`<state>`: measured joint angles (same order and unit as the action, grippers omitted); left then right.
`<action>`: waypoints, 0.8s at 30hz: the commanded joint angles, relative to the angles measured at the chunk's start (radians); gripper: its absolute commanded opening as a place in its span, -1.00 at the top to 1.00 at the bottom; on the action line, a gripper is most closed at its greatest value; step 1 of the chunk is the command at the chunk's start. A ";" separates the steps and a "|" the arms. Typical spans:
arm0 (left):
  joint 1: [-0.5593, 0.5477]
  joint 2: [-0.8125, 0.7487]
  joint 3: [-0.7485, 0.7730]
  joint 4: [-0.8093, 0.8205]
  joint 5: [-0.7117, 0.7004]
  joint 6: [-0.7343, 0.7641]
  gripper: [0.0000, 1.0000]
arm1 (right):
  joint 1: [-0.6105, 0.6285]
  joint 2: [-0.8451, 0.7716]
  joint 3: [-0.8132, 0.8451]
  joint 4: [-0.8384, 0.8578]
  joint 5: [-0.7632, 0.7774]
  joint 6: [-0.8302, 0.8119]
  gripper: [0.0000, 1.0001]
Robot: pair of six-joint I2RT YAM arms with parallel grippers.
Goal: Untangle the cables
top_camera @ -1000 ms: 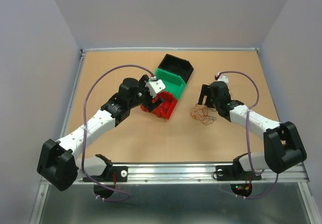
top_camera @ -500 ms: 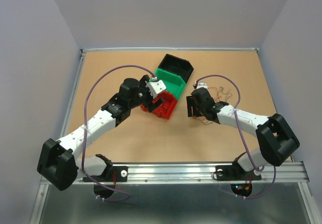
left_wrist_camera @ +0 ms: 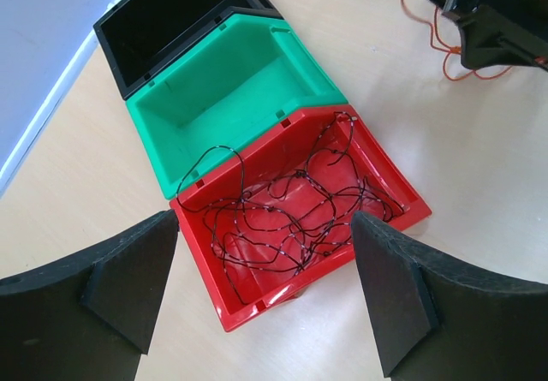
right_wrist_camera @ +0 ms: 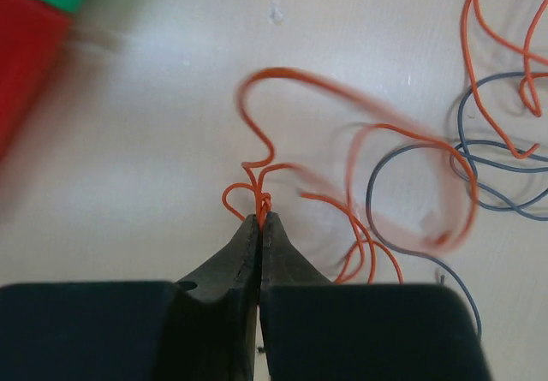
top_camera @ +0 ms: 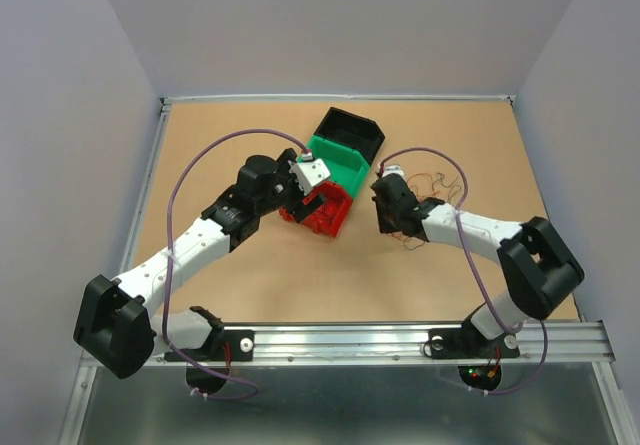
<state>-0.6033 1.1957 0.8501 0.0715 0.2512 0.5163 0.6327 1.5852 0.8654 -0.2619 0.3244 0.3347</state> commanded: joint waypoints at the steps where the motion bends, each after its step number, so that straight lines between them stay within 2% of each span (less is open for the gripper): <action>1: -0.007 -0.007 -0.005 0.047 -0.007 0.008 -0.88 | 0.041 -0.198 -0.024 0.137 -0.028 -0.036 0.99; 2: -0.007 -0.008 -0.006 0.047 -0.006 0.010 -0.87 | 0.039 -0.323 -0.049 0.166 -0.074 -0.039 0.99; 4: -0.006 -0.011 -0.008 0.050 -0.004 0.008 -0.87 | 0.039 -0.445 -0.116 0.231 -0.100 -0.028 0.99; 5: -0.010 -0.013 -0.009 0.050 0.000 0.008 -0.88 | 0.039 -0.568 -0.137 0.245 -0.110 -0.014 0.99; 9: -0.013 -0.015 -0.016 0.056 0.008 0.010 -0.88 | 0.039 -0.782 -0.151 0.254 -0.110 -0.016 0.99; 11: -0.013 -0.016 -0.023 0.068 0.005 0.008 -0.87 | 0.039 -0.820 -0.122 0.254 -0.110 -0.026 0.99; 15: -0.012 -0.037 -0.039 0.105 -0.013 -0.002 -0.87 | 0.039 -0.791 0.021 0.253 -0.146 -0.051 0.99; 18: -0.007 -0.050 -0.048 0.123 -0.038 -0.021 -0.88 | 0.039 -0.685 0.086 0.253 -0.169 -0.068 0.99; 24: 0.063 -0.045 -0.040 0.171 -0.075 -0.081 -0.88 | 0.038 -0.360 0.222 0.335 -0.186 -0.106 0.99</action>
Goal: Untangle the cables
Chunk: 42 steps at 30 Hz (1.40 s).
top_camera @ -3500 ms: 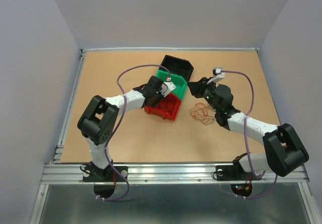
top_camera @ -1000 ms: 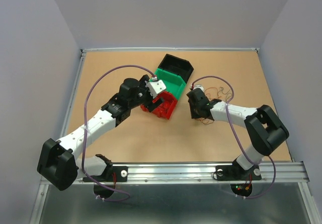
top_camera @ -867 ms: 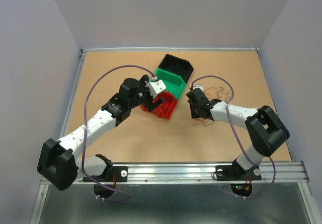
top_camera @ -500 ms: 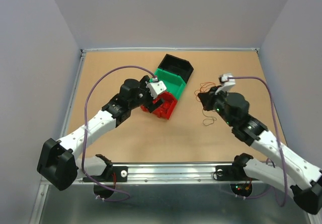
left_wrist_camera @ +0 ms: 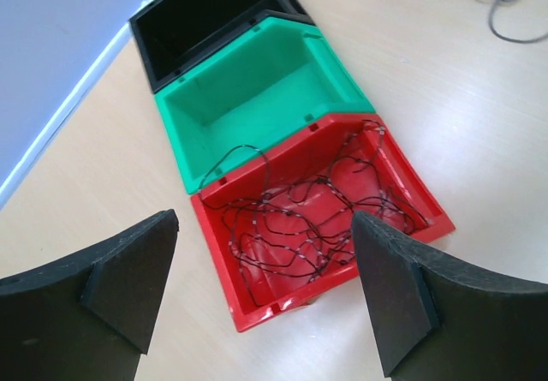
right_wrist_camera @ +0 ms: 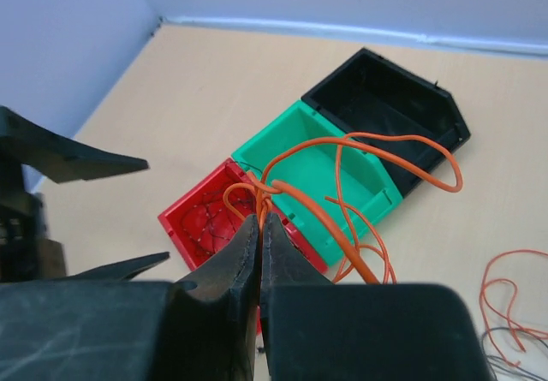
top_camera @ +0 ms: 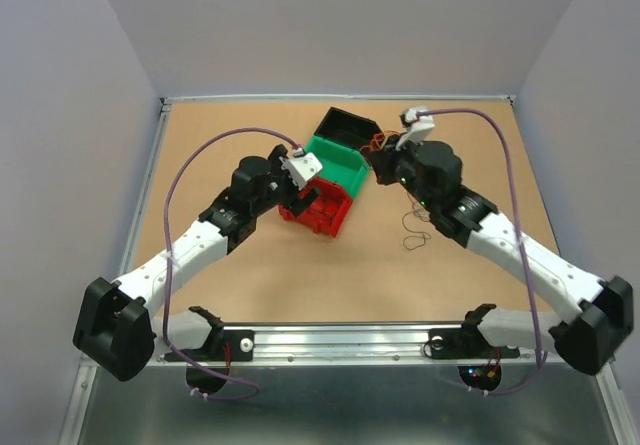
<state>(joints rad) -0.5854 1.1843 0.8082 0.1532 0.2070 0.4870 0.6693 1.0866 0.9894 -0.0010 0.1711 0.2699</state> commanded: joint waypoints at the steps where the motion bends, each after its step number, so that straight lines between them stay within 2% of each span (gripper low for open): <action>1: 0.058 -0.032 0.005 0.092 -0.032 -0.060 -0.88 | 0.001 0.182 0.148 0.087 -0.038 -0.044 0.99; 2: 0.079 -0.034 0.006 0.097 -0.031 -0.067 -0.88 | 0.000 0.278 0.178 0.091 -0.045 -0.047 0.99; 13: 0.188 -0.028 0.016 0.143 -0.070 -0.142 -0.91 | -0.060 0.770 0.488 0.116 -0.073 -0.005 0.99; 18: 0.196 -0.022 0.020 0.141 -0.061 -0.140 -0.91 | -0.068 0.897 0.554 0.116 -0.015 -0.003 0.99; 24: 0.197 -0.017 0.023 0.137 -0.064 -0.140 -0.91 | -0.070 1.025 0.571 0.105 -0.136 -0.006 0.99; 27: 0.197 -0.015 0.023 0.140 -0.072 -0.140 -0.91 | -0.070 1.038 0.572 0.102 -0.205 -0.006 0.99; 31: 0.199 -0.012 0.023 0.141 -0.080 -0.140 -0.91 | -0.053 1.006 0.554 0.105 -0.208 -0.021 0.98; 33: 0.199 -0.014 0.023 0.141 -0.077 -0.143 -0.91 | -0.047 0.966 0.525 0.110 -0.199 -0.026 0.74; 36: 0.199 -0.014 0.022 0.143 -0.077 -0.143 -0.91 | -0.047 0.908 0.474 0.130 -0.176 -0.023 0.49; 37: 0.200 -0.014 0.022 0.143 -0.075 -0.142 -0.91 | -0.047 0.854 0.425 0.153 -0.147 -0.020 0.31; 42: 0.200 -0.008 0.022 0.141 -0.070 -0.136 -0.91 | -0.048 0.673 0.241 0.248 -0.021 0.002 0.08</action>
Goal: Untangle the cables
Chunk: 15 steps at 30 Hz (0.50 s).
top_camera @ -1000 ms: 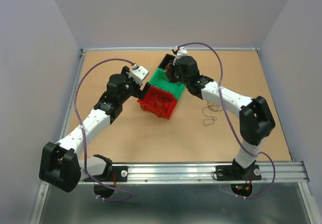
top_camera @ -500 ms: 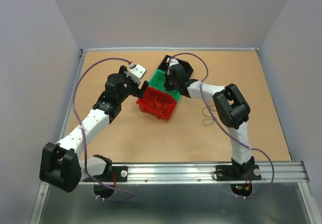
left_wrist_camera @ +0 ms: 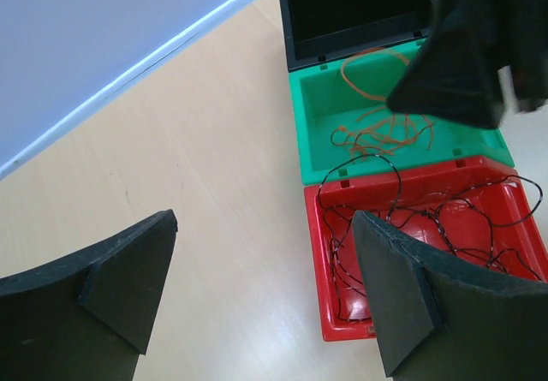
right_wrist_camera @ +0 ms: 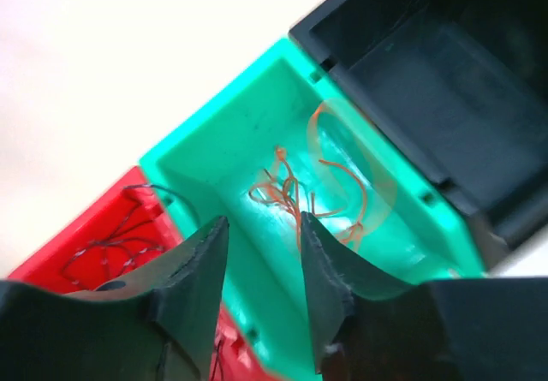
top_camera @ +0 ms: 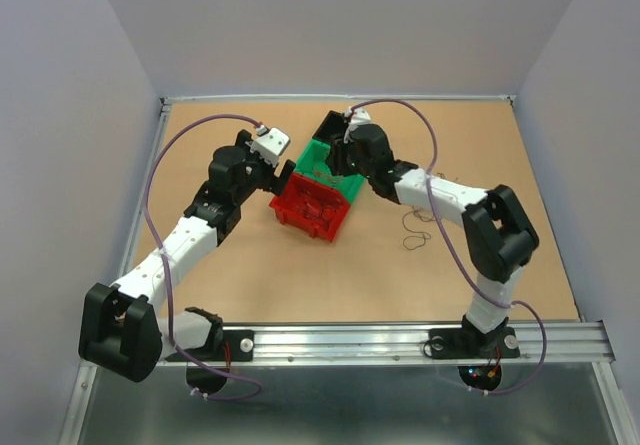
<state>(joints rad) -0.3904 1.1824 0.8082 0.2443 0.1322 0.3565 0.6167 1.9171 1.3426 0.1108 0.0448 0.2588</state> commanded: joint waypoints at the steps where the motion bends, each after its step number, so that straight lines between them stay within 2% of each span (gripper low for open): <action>1: 0.005 -0.003 0.022 0.049 0.007 -0.004 -0.91 | 0.006 -0.185 -0.141 0.150 0.124 0.017 0.06; 4: 0.005 -0.003 0.022 0.047 0.018 -0.002 -0.91 | 0.005 -0.300 -0.247 0.191 0.193 0.031 -0.18; 10: 0.005 0.008 0.026 0.046 0.017 -0.002 -0.91 | -0.005 -0.429 -0.352 0.113 0.420 0.069 -0.33; 11: 0.005 0.008 0.026 0.044 0.018 -0.001 -0.91 | -0.038 -0.425 -0.349 0.037 0.435 0.086 -0.37; 15: 0.007 0.008 0.026 0.044 0.024 -0.001 -0.91 | -0.182 -0.363 -0.339 -0.097 0.391 0.163 -0.45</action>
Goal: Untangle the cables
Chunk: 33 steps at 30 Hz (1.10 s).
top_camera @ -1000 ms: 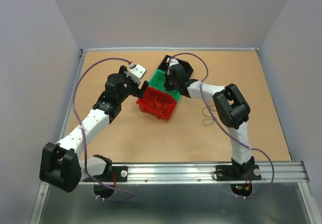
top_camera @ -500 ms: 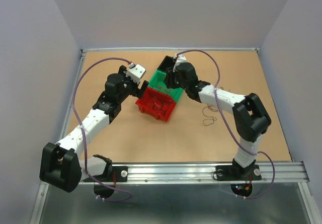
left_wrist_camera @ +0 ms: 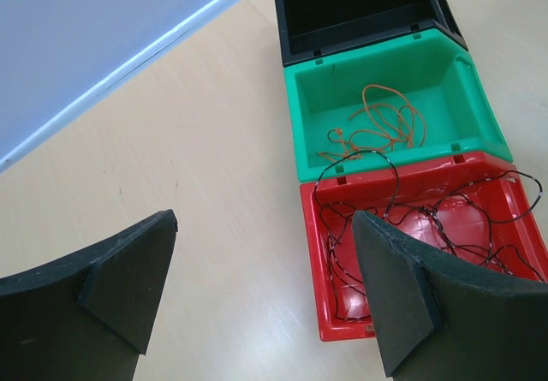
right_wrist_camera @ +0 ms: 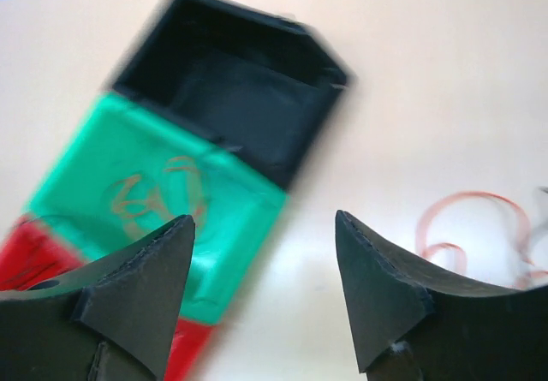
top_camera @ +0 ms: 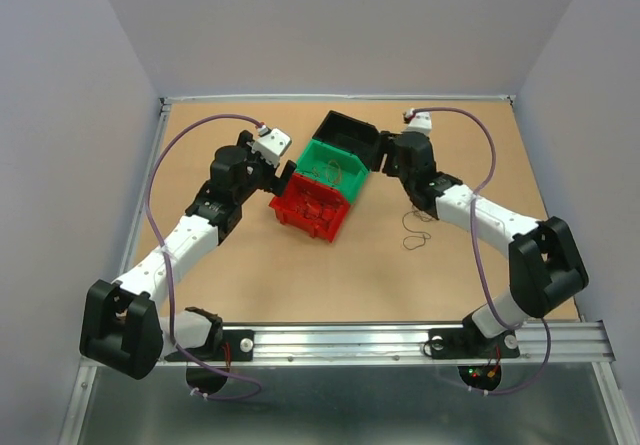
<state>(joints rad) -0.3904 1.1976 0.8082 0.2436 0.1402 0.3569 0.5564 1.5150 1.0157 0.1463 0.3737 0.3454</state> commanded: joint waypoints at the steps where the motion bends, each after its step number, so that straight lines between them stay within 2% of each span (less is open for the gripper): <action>1: 0.005 -0.006 0.026 0.042 0.016 -0.001 -0.91 | -0.177 0.080 -0.011 -0.143 0.051 0.081 -0.45; 5: 0.005 0.002 0.029 0.042 0.018 0.001 -0.91 | -0.260 0.183 0.020 -0.195 0.016 0.076 -0.46; 13: 0.007 0.011 0.032 0.040 0.016 0.002 -0.91 | -0.273 0.272 0.060 -0.212 -0.093 0.021 -0.43; 18: 0.005 0.010 0.032 0.039 0.016 0.002 -0.91 | -0.273 0.286 0.061 -0.212 -0.090 -0.006 -0.43; 21: 0.005 0.010 0.032 0.039 0.016 0.004 -0.91 | -0.273 0.298 0.073 -0.231 -0.029 0.000 -0.42; 24: 0.005 0.008 0.032 0.039 0.018 0.004 -0.91 | -0.273 0.287 0.069 -0.234 -0.028 -0.003 -0.36; 31: 0.007 0.010 0.034 0.036 0.018 0.002 -0.91 | -0.273 0.294 0.072 -0.264 -0.071 0.001 0.11; 32: 0.005 0.011 0.034 0.036 0.019 0.005 -0.91 | -0.273 0.292 0.073 -0.292 -0.074 0.006 0.26; 33: 0.007 0.011 0.036 0.036 0.018 0.005 -0.91 | -0.273 0.289 0.072 -0.306 -0.076 0.013 0.31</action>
<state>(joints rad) -0.3904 1.2144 0.8082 0.2432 0.1474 0.3573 0.2817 1.8053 1.0332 -0.1070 0.3065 0.3473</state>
